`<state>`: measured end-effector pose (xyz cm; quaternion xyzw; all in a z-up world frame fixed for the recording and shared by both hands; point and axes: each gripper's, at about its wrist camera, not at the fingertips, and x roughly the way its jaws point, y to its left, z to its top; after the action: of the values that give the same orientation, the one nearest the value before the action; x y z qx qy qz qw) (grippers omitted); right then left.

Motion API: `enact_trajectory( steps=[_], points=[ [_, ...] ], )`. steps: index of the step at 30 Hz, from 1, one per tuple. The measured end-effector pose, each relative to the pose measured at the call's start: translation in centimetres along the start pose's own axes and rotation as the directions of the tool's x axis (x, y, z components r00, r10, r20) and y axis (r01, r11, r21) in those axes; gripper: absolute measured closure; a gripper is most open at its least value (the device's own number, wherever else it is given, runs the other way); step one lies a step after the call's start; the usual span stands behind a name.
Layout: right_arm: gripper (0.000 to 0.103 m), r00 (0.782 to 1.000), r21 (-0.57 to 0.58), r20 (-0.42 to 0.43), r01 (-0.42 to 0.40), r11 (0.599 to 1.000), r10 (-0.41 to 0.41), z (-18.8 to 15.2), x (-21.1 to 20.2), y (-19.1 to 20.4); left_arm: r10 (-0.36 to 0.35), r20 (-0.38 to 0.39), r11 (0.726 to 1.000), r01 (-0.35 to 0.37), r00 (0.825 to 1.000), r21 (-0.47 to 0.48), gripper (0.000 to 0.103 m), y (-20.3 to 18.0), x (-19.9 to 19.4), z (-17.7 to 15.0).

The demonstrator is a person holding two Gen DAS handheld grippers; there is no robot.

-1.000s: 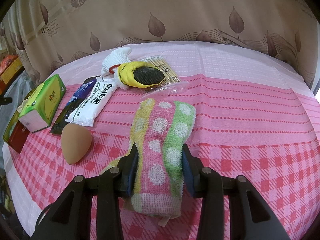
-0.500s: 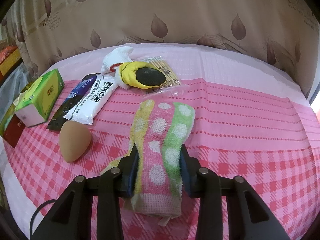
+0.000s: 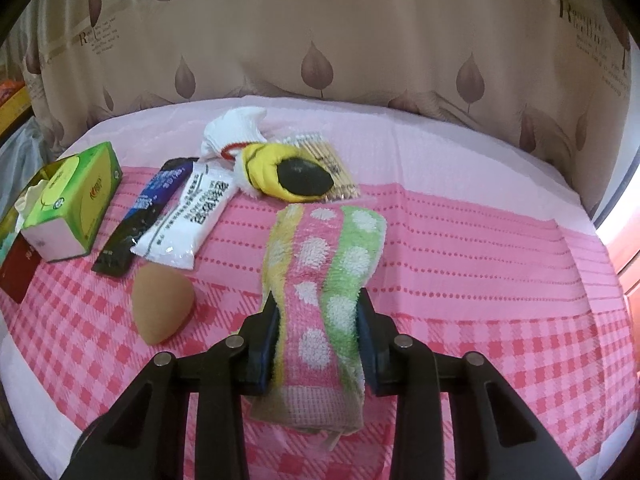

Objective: Organize soft objects
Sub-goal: 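Release the cream glove onto the white towel in the tin with the left tool, then carry the pink-green striped towel into the gold tin and open the right tool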

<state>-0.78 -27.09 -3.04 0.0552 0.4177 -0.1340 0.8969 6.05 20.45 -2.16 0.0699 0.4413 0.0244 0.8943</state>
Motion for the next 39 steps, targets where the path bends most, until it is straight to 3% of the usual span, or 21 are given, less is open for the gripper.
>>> enact_trajectory(
  steps=[11,19,31,39],
  points=[
    [0.072,0.997,-0.053,0.059,-0.044,0.998,0.047,3.0,-3.0,4.7,-0.003,-0.004,1.0,0.003,1.0,-0.009,0.075,0.3,0.4,-0.1],
    [0.072,0.981,-0.143,0.083,-0.164,0.976,0.177,5.4,-4.6,11.1,0.024,0.015,0.999,-0.024,1.0,-0.034,0.075,1.0,0.2,0.1],
    [0.072,0.925,-0.302,0.02,-0.355,0.885,0.379,6.8,-4.7,23.8,0.046,0.013,0.99,-0.044,0.999,-0.131,0.075,3.7,0.3,0.6],
    [0.072,0.891,-0.369,-0.049,-0.436,0.821,0.451,6.6,-3.1,31.8,0.08,0.013,0.967,-0.075,0.997,-0.244,0.075,6.9,0.3,0.6]
  ],
)
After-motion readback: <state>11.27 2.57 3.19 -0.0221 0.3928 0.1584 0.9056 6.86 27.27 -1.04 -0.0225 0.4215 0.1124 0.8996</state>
